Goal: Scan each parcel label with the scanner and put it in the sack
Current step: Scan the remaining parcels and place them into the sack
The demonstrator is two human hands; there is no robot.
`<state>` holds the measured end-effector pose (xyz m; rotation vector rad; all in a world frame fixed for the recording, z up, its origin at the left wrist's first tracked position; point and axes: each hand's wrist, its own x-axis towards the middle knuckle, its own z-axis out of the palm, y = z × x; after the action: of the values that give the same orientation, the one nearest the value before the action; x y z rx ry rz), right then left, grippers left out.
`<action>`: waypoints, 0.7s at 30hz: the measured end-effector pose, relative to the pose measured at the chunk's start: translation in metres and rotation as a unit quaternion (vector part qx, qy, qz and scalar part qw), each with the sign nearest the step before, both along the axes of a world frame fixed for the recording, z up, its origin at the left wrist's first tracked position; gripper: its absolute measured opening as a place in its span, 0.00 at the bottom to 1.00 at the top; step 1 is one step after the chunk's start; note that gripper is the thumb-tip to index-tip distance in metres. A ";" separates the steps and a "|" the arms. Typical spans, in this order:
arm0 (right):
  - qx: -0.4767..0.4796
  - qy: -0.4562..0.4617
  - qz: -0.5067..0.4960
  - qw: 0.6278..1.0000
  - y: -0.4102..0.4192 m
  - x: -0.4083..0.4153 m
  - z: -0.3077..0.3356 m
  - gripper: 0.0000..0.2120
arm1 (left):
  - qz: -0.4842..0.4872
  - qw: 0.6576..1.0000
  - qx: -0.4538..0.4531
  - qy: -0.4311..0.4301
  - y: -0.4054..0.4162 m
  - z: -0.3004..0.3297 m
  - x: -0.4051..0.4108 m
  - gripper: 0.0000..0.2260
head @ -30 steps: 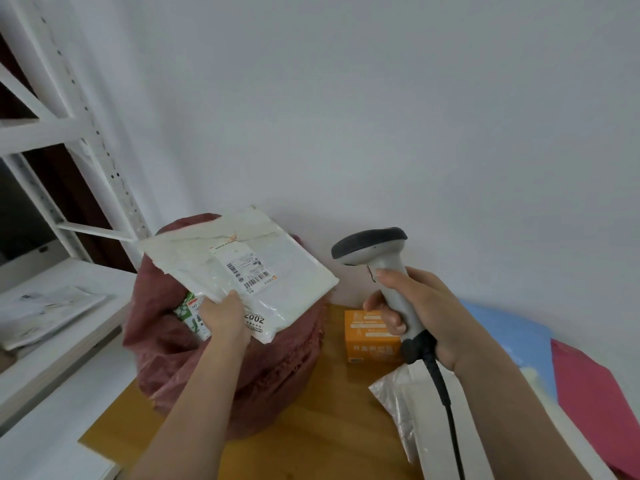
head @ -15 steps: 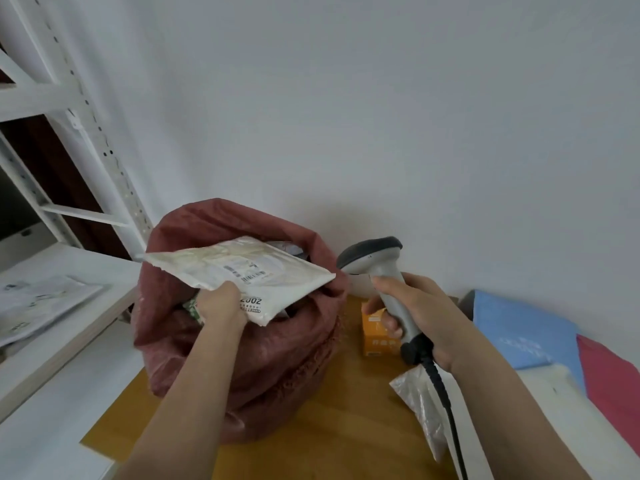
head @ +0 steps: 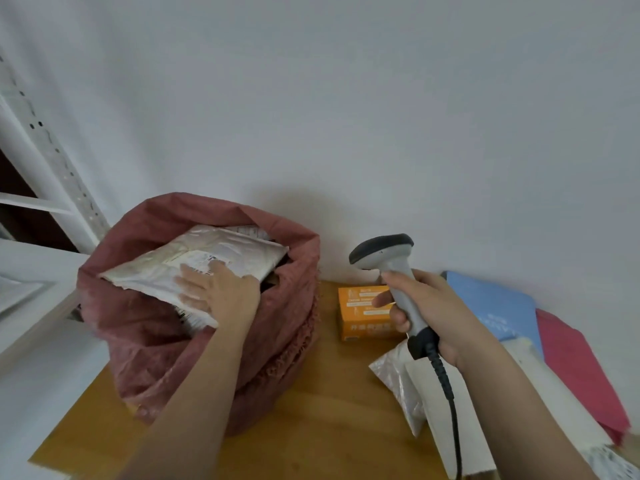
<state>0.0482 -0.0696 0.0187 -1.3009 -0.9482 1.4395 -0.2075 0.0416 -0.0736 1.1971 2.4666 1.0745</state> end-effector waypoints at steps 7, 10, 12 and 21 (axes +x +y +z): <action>-0.010 0.015 0.004 1.000 0.009 0.019 -0.007 0.17 | -0.447 0.871 -0.203 -0.020 -0.010 -0.018 0.038 0.19; -0.010 0.018 0.022 1.000 0.016 0.030 -0.008 0.17 | -0.457 0.820 -0.327 -0.108 -0.021 -0.025 0.057 0.29; -0.007 0.012 0.031 0.999 0.022 0.040 -0.008 0.17 | -0.460 0.796 -0.369 -0.138 -0.021 -0.028 0.068 0.32; -0.015 0.002 0.031 0.999 0.053 0.098 -0.018 0.15 | -0.291 0.948 -0.121 -0.036 0.017 -0.030 0.123 0.22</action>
<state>0.1459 -0.0162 0.0009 -1.3002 -0.9750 1.5088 -0.0850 0.0590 -0.1034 1.6160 1.9137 0.6165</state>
